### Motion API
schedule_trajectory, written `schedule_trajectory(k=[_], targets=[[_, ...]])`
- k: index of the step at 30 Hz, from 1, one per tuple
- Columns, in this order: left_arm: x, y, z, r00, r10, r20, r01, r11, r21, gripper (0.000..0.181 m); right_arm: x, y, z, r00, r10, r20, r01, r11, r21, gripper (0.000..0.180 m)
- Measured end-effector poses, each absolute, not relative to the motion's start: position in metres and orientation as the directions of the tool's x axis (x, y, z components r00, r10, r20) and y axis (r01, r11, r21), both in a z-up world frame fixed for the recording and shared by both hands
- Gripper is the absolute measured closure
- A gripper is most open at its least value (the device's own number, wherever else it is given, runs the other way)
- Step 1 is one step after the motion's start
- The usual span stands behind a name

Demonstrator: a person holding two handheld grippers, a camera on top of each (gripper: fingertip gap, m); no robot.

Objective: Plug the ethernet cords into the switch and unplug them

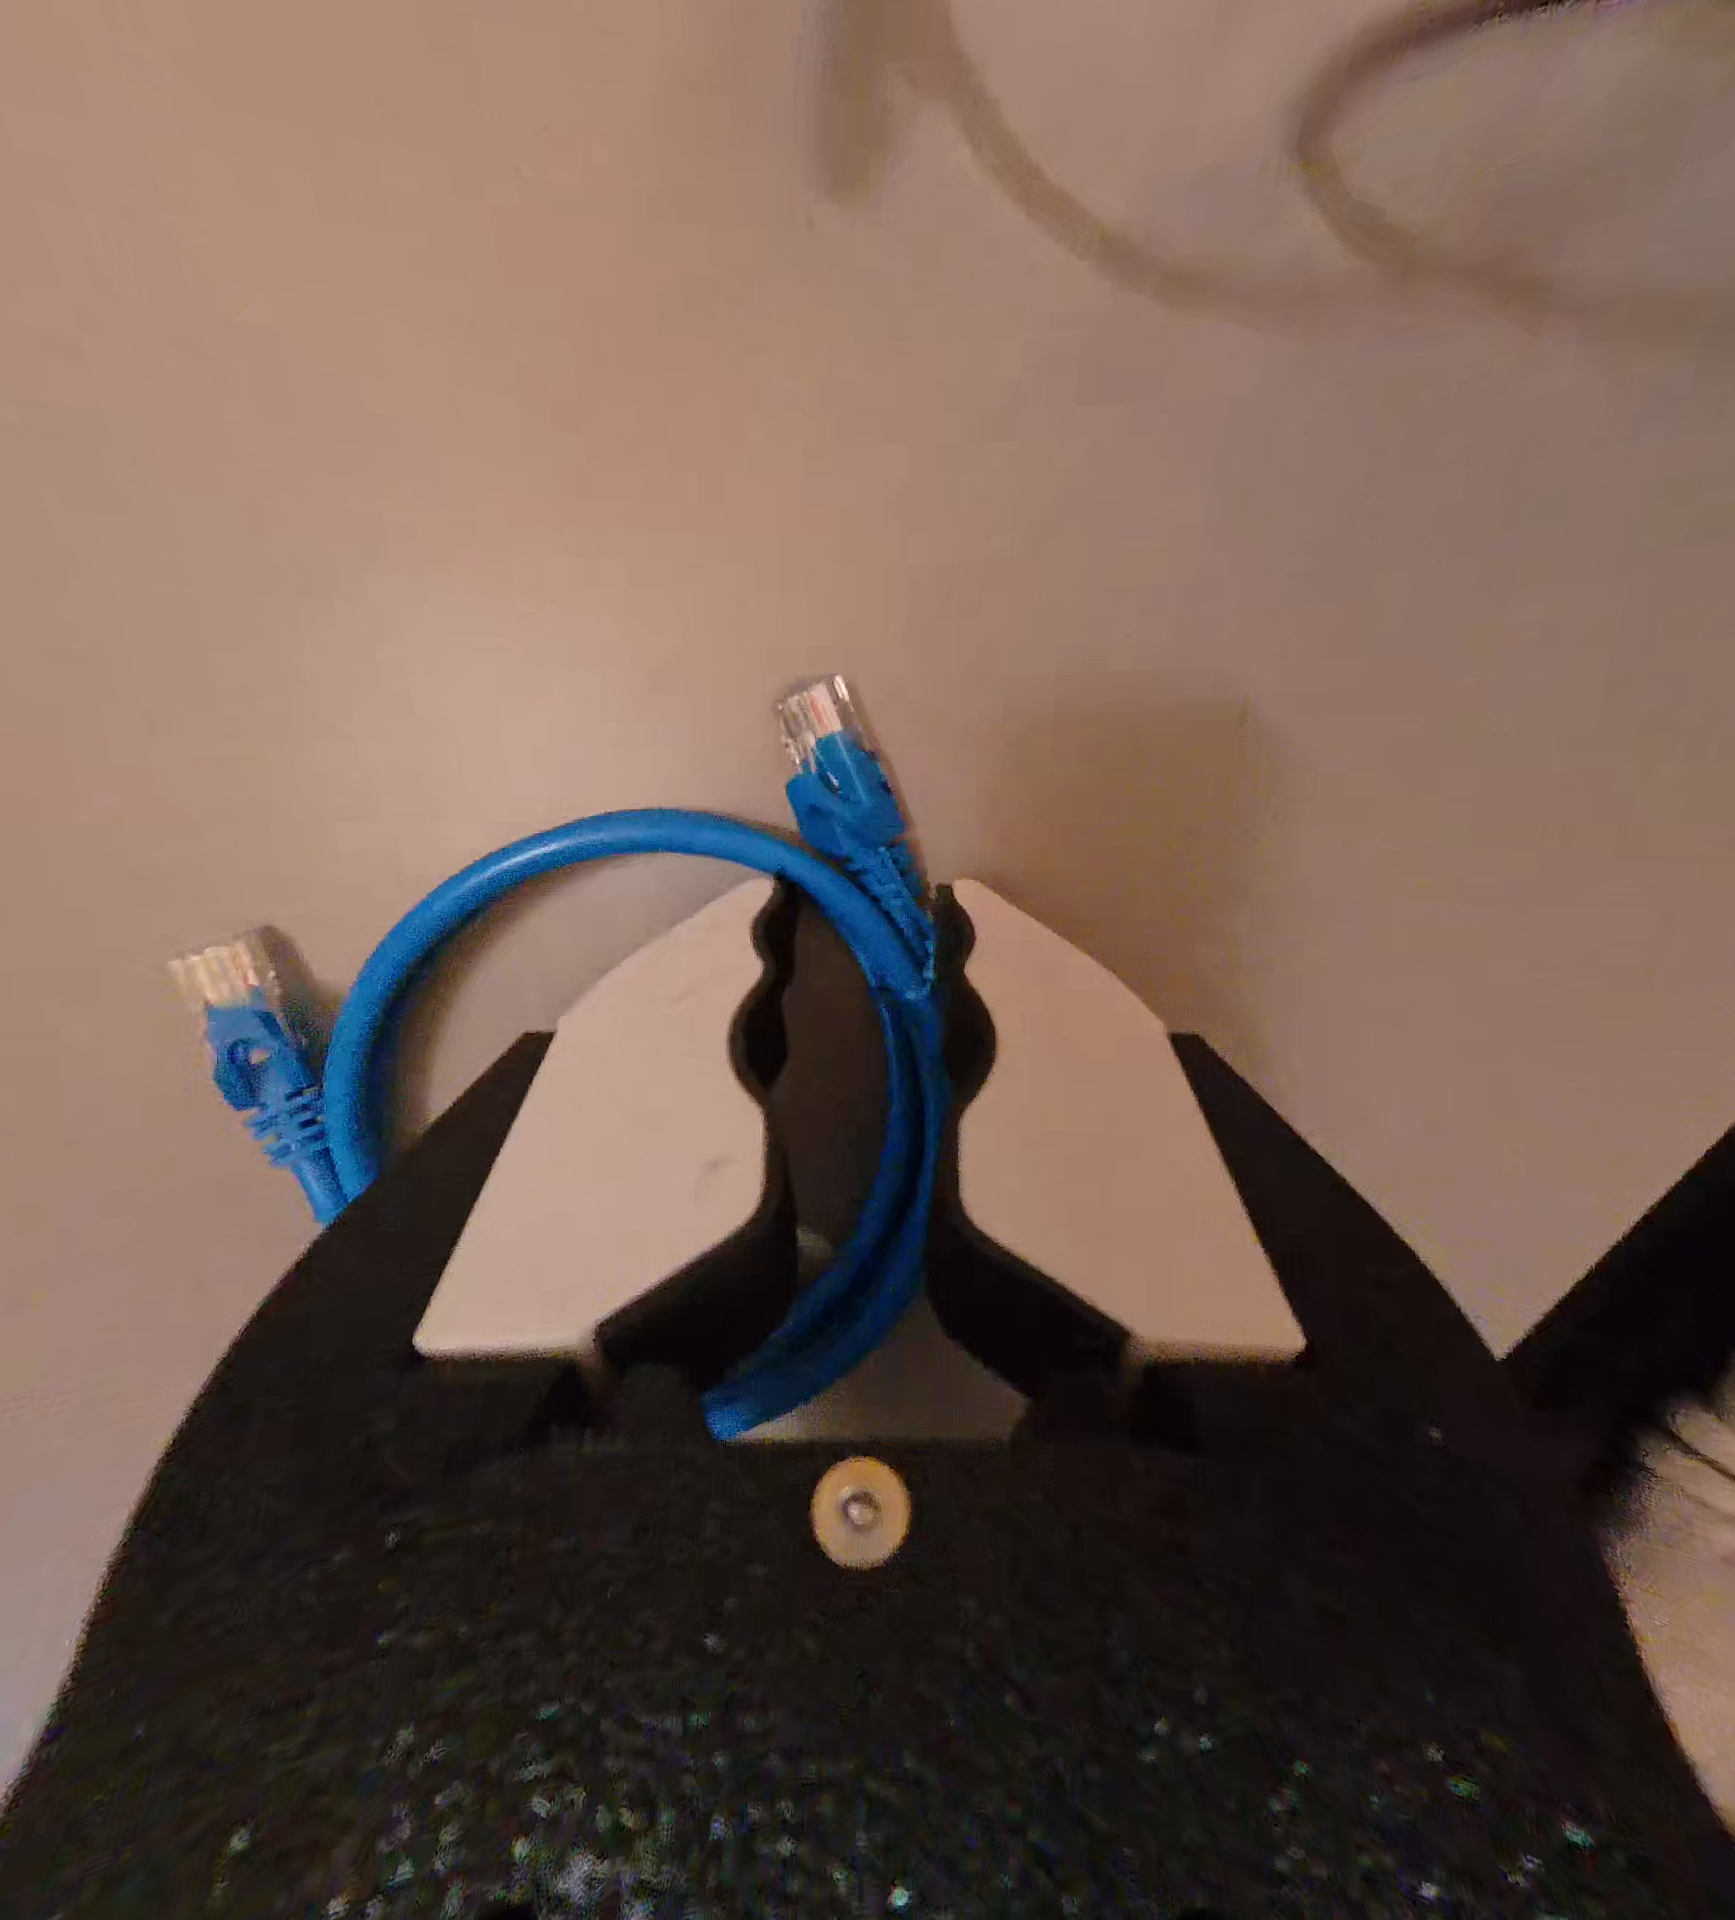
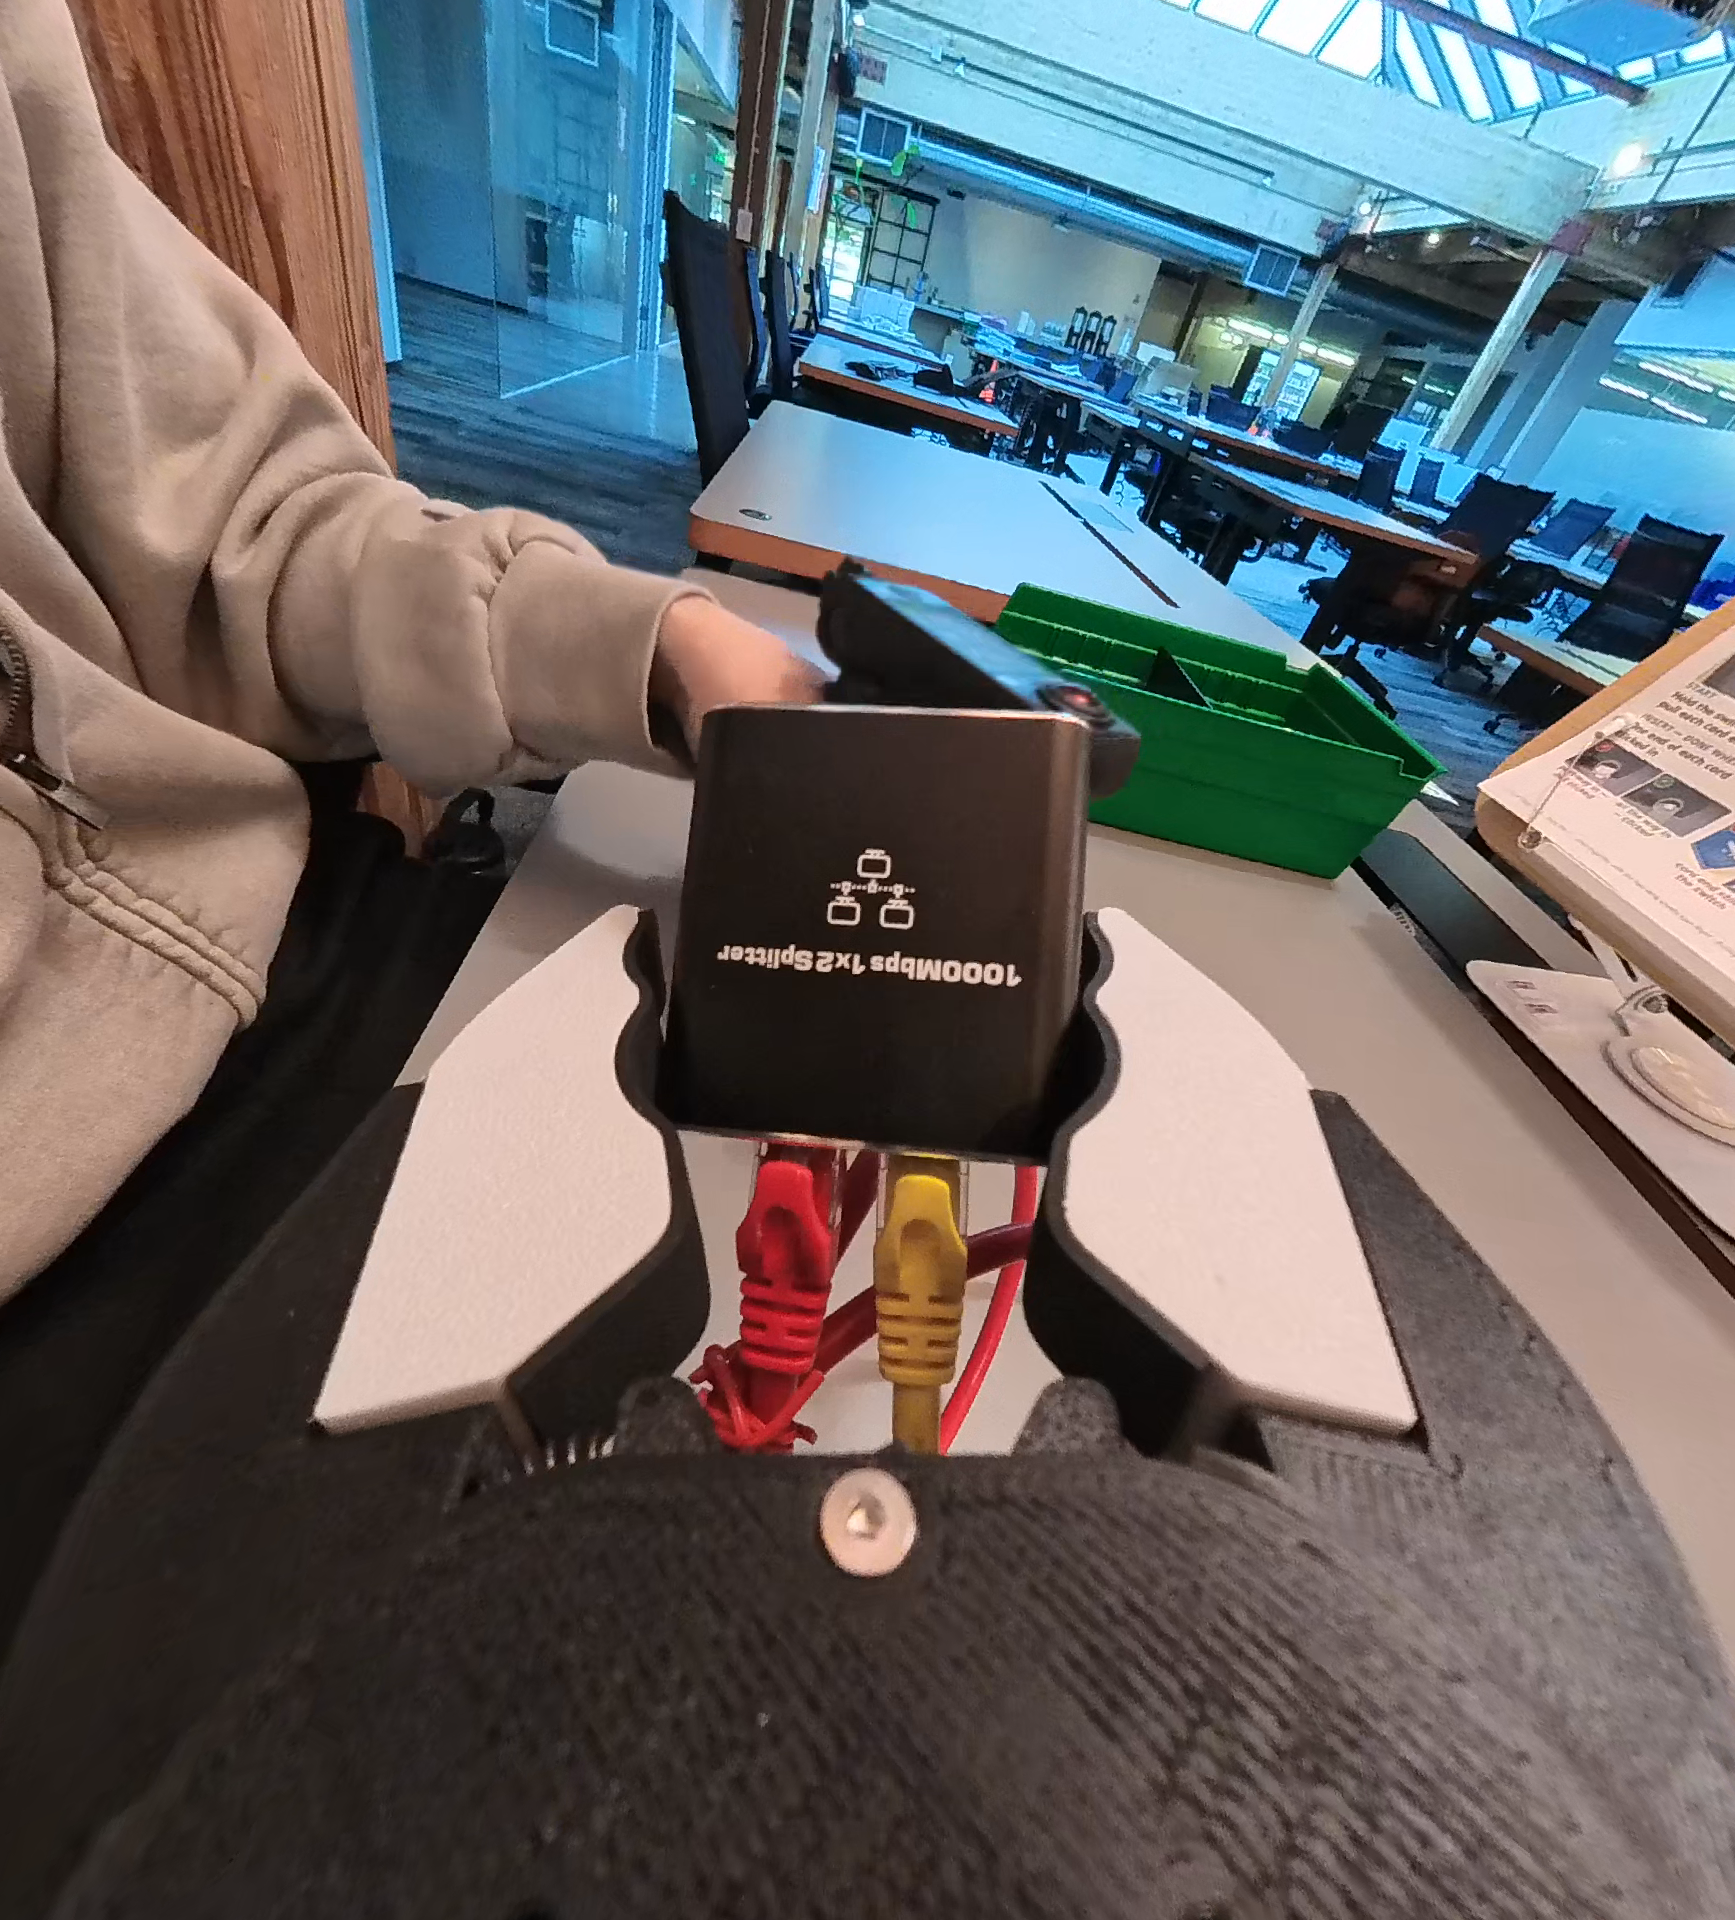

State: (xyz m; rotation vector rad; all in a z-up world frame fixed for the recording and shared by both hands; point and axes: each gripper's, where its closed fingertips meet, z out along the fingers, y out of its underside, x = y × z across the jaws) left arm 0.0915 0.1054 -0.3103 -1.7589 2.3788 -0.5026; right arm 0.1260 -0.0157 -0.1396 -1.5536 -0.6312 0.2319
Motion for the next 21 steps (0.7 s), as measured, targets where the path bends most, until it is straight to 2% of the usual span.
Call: schedule_trajectory(k=[5, 12, 16, 18, 21], targets=[[0.096, 0.092, -0.310, -0.547, -0.832, -0.094, -0.733, 0.530, -0.426, 0.165, 0.125, -0.014, -0.141, 0.822, 0.525, 0.222, 0.242, 0.030, -0.970, 0.104], [0.099, 0.095, -0.305, -0.671, -0.676, -0.305, -0.559, 0.731, -0.390, 0.166, 0.122, -0.010, -0.144, 0.821, 0.529, 0.214, 0.253, -0.001, -0.967, 0.104], [0.106, 0.085, -0.259, -0.665, -0.528, -0.528, -0.326, 0.842, -0.430, 0.166, 0.122, -0.007, -0.146, 0.829, 0.526, 0.189, 0.249, -0.044, -0.968, 0.104], [0.109, 0.087, -0.230, -0.612, -0.459, -0.644, -0.250, 0.885, -0.393, 0.166, 0.121, -0.004, -0.148, 0.834, 0.526, 0.166, 0.238, -0.071, -0.969, 0.104], [0.107, 0.083, -0.193, -0.567, -0.394, -0.724, -0.183, 0.917, -0.356, 0.166, 0.118, 0.001, -0.149, 0.838, 0.525, 0.150, 0.235, -0.099, -0.967, 0.104]])
